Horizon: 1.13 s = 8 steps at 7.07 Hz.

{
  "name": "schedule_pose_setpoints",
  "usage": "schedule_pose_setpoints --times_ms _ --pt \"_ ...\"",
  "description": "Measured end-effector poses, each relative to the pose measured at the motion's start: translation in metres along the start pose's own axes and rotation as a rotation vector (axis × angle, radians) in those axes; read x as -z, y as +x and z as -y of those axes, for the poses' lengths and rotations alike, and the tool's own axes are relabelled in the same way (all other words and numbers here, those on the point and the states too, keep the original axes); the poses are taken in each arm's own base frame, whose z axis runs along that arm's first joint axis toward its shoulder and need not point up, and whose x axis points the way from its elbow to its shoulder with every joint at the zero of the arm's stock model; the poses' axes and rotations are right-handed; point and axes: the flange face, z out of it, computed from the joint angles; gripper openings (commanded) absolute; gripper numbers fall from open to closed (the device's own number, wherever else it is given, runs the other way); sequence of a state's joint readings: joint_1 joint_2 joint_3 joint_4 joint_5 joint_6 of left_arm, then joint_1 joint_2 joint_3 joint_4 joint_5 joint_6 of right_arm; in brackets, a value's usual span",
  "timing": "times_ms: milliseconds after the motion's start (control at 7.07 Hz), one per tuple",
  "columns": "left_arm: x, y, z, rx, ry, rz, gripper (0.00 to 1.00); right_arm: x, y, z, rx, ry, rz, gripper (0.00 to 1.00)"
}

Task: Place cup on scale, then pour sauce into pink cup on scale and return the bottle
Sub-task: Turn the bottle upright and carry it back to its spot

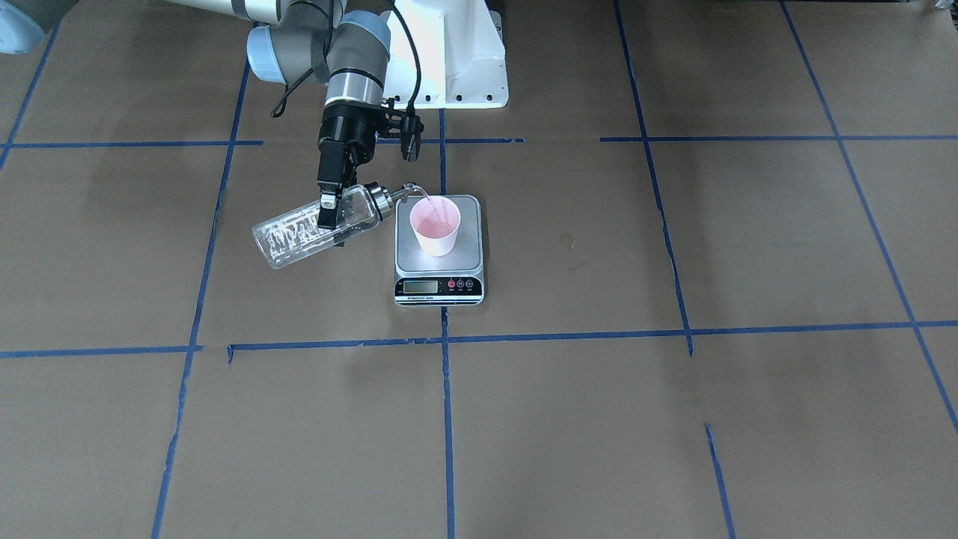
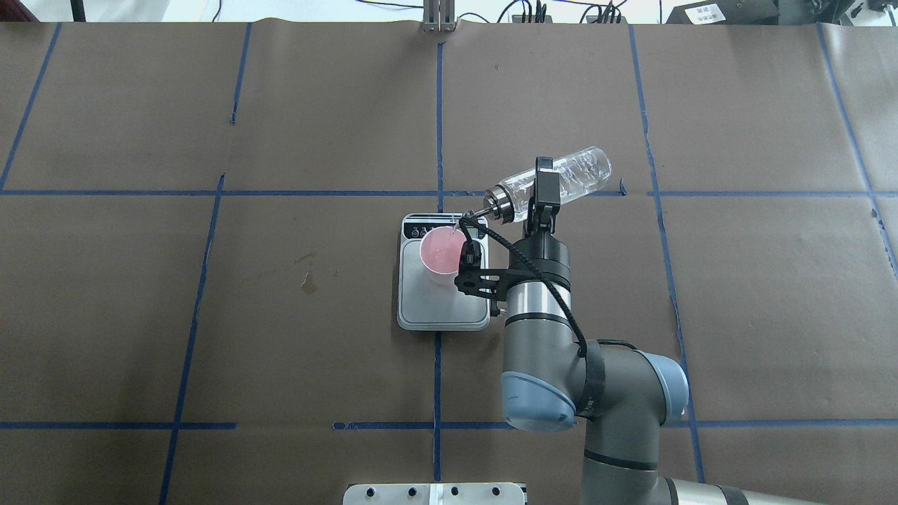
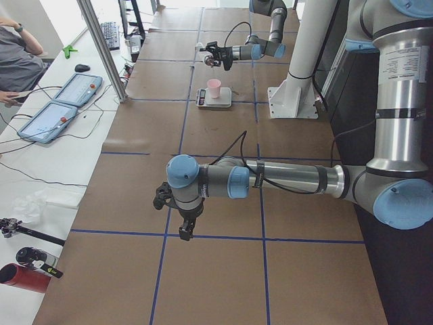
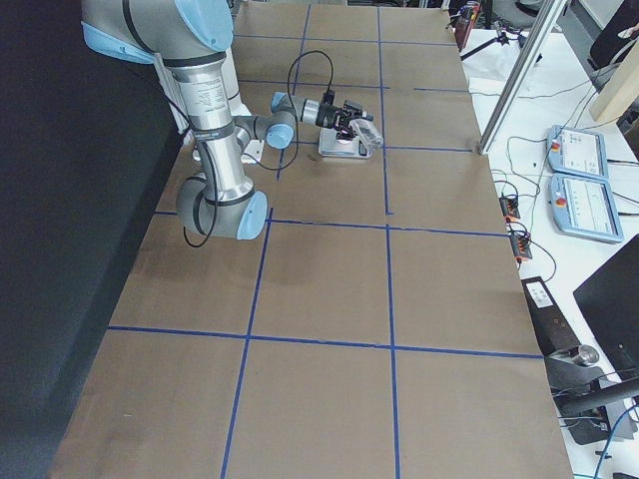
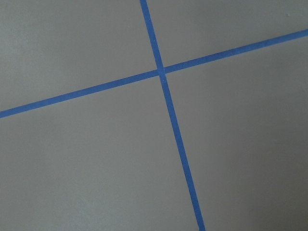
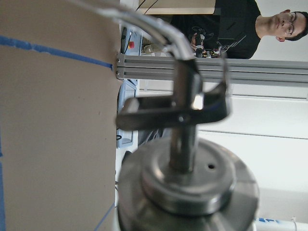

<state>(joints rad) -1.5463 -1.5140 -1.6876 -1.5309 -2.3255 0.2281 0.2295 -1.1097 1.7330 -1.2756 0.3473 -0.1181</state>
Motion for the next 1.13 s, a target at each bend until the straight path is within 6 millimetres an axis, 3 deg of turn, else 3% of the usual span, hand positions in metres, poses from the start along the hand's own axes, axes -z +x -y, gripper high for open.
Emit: schedule_pose_setpoints --times_ms 708,1132 --pt "0.001 0.000 0.000 -0.001 0.003 -0.001 1.00 0.003 -0.002 -0.018 -0.871 0.061 0.325 0.00" --pt "0.002 0.001 0.000 -0.002 0.005 -0.001 1.00 0.011 0.019 -0.060 -1.270 -0.032 0.475 0.00"
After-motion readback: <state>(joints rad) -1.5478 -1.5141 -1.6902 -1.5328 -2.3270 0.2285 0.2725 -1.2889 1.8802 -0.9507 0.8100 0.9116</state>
